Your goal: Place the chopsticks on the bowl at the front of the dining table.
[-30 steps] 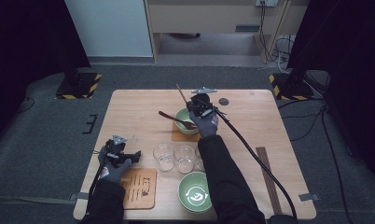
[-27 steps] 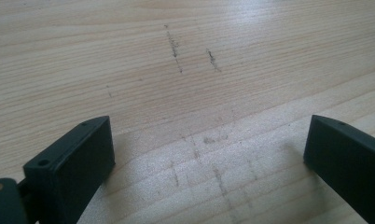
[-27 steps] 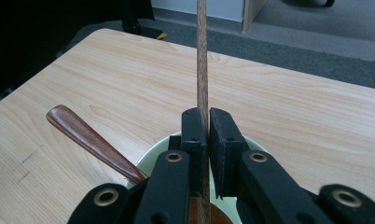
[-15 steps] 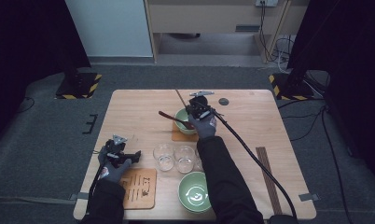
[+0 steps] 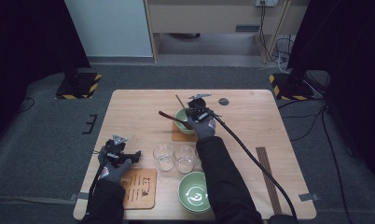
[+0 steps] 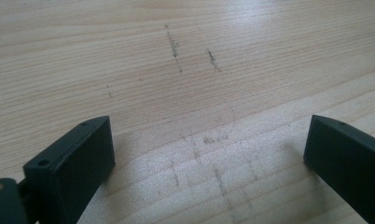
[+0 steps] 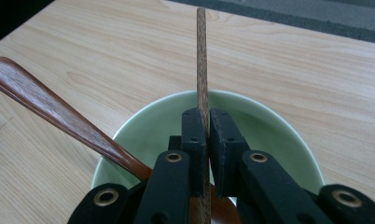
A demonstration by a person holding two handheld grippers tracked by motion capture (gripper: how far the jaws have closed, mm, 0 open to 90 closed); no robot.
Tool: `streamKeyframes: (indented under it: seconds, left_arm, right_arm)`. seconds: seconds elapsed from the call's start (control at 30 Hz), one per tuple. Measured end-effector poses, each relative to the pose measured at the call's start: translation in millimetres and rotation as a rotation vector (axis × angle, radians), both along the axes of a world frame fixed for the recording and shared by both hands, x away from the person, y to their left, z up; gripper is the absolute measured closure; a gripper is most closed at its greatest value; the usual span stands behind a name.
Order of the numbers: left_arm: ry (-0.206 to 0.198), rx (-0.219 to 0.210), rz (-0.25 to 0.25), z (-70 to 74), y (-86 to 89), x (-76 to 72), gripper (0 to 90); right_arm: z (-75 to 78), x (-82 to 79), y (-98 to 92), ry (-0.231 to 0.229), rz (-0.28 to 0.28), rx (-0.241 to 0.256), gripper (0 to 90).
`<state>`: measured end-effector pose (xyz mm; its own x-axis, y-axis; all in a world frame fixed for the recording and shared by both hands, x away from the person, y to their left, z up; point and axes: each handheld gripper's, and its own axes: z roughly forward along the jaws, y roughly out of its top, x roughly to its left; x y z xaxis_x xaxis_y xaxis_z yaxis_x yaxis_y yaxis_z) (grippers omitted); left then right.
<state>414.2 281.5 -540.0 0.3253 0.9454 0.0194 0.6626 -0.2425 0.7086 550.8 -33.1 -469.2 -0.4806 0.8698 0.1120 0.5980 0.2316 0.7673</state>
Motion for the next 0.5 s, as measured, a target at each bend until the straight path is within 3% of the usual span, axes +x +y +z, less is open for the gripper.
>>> streamKeyframes:
  seconds: [0.2, 0.5]
  left_arm:
    - [0.000, 0.000, 0.000, 0.0, 0.0, 0.0, 0.8]
    - [0.000, 0.000, 0.000, 0.0, 0.0, 0.0, 0.8]
  right_arm:
    - [-0.9, 1.4, -0.7, 0.010, -0.001, -0.001, 84.5]
    - [6.8, -0.6, -3.8, -0.018, -0.002, 0.032, 72.8]
